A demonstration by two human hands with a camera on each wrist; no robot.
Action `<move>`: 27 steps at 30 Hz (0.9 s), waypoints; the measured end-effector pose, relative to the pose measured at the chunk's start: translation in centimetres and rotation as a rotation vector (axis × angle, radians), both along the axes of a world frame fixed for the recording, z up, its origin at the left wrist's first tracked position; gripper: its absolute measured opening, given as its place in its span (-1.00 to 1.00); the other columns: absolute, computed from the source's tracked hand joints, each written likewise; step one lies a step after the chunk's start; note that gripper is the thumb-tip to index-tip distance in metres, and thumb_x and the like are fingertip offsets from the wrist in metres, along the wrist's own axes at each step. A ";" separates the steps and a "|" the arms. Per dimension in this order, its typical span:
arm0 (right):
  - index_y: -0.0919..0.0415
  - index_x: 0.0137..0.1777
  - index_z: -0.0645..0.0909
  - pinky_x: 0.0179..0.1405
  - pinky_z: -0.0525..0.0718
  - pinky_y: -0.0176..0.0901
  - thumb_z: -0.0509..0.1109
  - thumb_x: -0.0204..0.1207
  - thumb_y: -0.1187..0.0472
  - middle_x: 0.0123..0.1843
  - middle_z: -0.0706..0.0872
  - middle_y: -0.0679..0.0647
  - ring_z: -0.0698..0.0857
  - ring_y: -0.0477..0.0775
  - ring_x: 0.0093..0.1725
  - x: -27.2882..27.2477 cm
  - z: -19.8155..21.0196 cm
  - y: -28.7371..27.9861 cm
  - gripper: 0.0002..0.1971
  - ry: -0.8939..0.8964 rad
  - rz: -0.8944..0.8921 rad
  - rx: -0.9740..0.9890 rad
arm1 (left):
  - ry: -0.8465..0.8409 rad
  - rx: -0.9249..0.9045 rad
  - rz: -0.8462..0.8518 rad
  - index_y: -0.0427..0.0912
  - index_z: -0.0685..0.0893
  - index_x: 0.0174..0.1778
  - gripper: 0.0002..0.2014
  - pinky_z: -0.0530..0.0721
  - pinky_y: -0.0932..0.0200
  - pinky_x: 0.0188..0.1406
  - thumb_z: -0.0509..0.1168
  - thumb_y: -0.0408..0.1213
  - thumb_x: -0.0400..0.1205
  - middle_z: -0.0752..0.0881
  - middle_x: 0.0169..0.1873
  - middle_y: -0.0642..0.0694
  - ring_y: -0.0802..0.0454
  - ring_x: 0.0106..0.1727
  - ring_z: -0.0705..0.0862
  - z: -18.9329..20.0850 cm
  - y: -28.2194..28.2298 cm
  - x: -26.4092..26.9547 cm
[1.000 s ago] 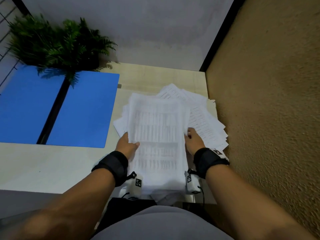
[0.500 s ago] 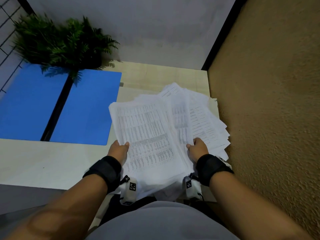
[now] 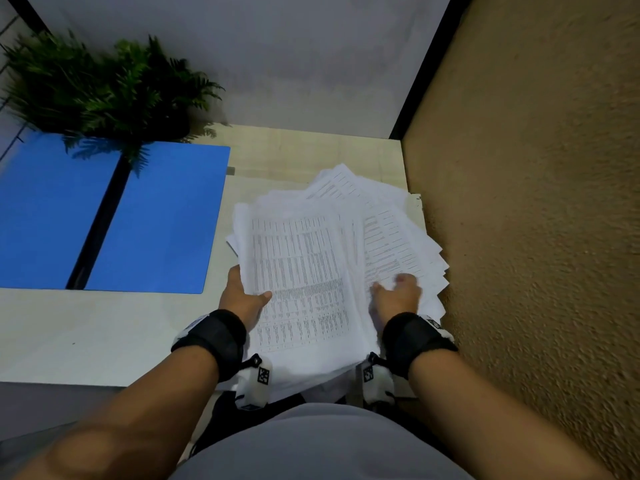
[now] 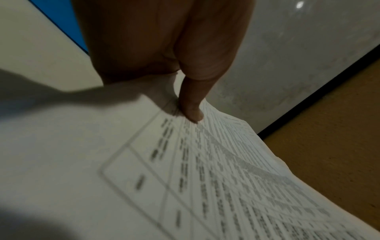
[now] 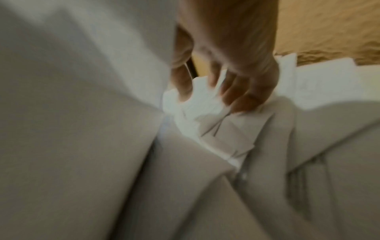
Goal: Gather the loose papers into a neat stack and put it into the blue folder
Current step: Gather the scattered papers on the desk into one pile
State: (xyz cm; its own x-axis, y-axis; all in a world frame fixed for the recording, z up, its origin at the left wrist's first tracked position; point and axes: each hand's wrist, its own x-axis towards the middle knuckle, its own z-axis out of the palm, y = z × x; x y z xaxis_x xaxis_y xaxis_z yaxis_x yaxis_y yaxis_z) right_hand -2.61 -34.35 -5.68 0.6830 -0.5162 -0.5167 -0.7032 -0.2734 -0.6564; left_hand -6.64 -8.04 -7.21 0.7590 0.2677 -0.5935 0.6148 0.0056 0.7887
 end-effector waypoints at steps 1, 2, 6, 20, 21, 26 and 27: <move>0.19 0.38 0.44 0.29 0.66 0.19 0.59 0.33 0.19 0.32 0.55 0.21 0.63 0.31 0.24 0.3 0.1 -0.5 -0.38 0.003 -0.190 0.013 | -0.001 0.002 0.006 0.02 0.44 0.40 -0.39 0.67 -0.24 0.34 0.45 -0.50 0.50 0.70 0.26 -0.11 -0.20 0.29 0.69 -0.1 0.2 0.0; 0.17 0.36 0.45 0.20 0.70 0.25 0.64 0.19 0.10 0.27 0.63 0.21 0.69 0.32 0.19 0.6 -0.1 -1.3 -0.28 0.052 -0.306 0.100 | 0.005 0.003 0.008 -0.04 0.46 0.39 -0.43 0.66 -0.25 0.35 0.44 -0.53 0.52 0.70 0.26 -0.12 -0.21 0.29 0.69 -0.3 0.3 0.0; 0.26 0.21 0.63 0.19 0.72 0.17 0.63 0.23 0.15 0.07 0.79 0.16 0.76 0.22 0.05 1.9 -1.7 -2.5 -0.47 -0.002 -0.406 0.448 | 0.039 -0.049 0.033 -0.08 0.66 0.06 -0.67 0.64 -0.28 0.37 0.45 -0.58 0.53 0.75 0.23 -0.23 -0.27 0.24 0.72 -0.5 0.4 0.0; 0.34 0.43 0.52 0.14 0.40 -0.23 0.11 0.69 0.44 0.37 0.64 0.27 0.59 0.29 0.35 3.0 3.5 -3.3 -0.64 -0.242 -0.285 0.293 | -0.087 0.014 0.050 -0.18 0.56 0.30 -0.67 0.69 0.45 -0.39 0.23 -0.59 0.69 0.69 -0.04 -0.12 0.09 -0.13 0.67 3.8 0.8 0.3; 0.36 0.40 0.55 0.16 0.40 -0.21 0.12 0.69 0.43 0.31 0.66 0.24 0.60 0.25 0.31 3.3 3.3 -3.5 -0.66 -0.207 -0.248 0.295 | -0.097 0.019 0.015 -0.18 0.54 0.27 -0.68 0.61 0.54 -0.52 0.22 -0.61 0.69 0.67 -0.11 -0.07 0.16 -0.18 0.63 4.1 0.7 0.5; 0.43 0.42 0.48 0.34 0.37 -0.19 0.08 0.76 0.25 0.38 0.60 0.27 0.54 0.24 0.40 3.1 3.5 -1.2 -0.65 -0.085 -0.162 0.360 | -0.047 0.166 -0.160 -0.22 0.54 0.28 -0.75 0.67 0.19 -0.05 0.28 -0.46 0.70 0.68 -0.06 -0.06 -0.06 -0.02 0.65 3.2 -0.6 1.6; 0.40 0.50 0.42 0.43 0.32 -0.19 0.04 0.78 0.15 0.50 0.51 0.26 0.47 0.24 0.50 2.9 3.2 -0.5 -0.57 -0.076 -0.109 0.341 | -0.031 0.172 -0.182 -0.23 0.52 0.34 -0.71 0.60 0.17 0.02 0.28 -0.43 0.70 0.68 0.02 -0.06 -0.11 0.09 0.64 2.7 -0.9 1.7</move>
State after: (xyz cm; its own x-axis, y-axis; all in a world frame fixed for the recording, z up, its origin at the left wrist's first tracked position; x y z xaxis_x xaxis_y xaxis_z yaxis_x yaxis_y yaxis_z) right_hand 0.30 -34.83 -2.48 0.6764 -0.3954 -0.6214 -0.6618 0.0440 -0.7484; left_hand -4.95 -8.94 -4.46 0.8209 0.2203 -0.5269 0.5692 -0.2391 0.7867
